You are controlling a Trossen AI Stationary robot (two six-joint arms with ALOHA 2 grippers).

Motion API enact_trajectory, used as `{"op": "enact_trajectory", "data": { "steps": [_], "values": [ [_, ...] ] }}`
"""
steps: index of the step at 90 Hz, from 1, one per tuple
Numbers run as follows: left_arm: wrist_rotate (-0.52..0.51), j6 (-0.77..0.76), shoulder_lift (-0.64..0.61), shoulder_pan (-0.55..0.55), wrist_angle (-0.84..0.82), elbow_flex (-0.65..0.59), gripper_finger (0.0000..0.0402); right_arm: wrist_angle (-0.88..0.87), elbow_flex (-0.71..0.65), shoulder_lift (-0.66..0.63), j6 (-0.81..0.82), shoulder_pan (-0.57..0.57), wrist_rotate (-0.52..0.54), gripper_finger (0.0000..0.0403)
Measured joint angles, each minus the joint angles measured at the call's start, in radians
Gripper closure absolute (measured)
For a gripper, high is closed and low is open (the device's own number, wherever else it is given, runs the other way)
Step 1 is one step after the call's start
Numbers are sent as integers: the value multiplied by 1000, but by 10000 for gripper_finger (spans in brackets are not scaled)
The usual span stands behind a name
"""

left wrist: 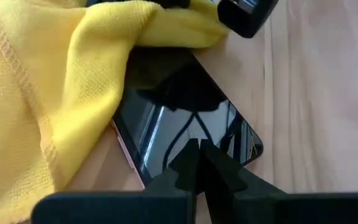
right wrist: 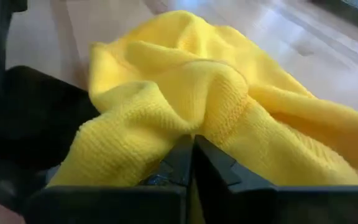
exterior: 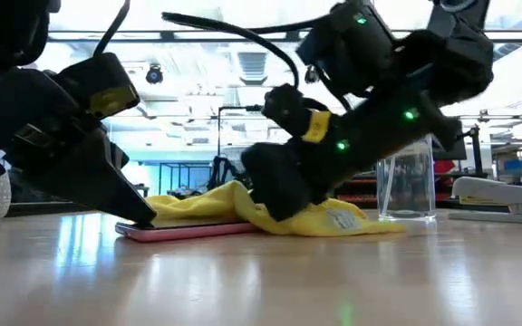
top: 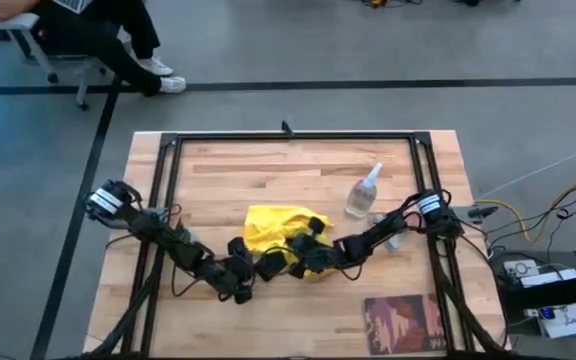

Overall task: Apply microfiber cloth
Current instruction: Wipe the front and back of the cellphone with the yellow microfiber cloth

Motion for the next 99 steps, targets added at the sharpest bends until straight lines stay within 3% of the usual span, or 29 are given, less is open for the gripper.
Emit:
{"op": "enact_trajectory", "data": {
  "steps": [12, 30, 48, 80, 99],
  "values": [
    [5, -18, 0, 5, 1, -1, 402, 188, -6, 60, -97, 44, -54, 403],
    [6, -18, 0, 6, 1, 0, 401, 362, 84, 185, -102, 80, -185, 403],
    [1, 25, -5, 7, -3, 0, 402, 343, 224, 256, -152, 87, -345, 403],
    [-19, 149, -158, 11, -96, -4, 402, 314, 239, 237, -172, 82, -459, 403],
    [-35, 159, -233, 11, -154, -3, 401, 315, 239, 202, -173, 53, -459, 403]
  ]
}}
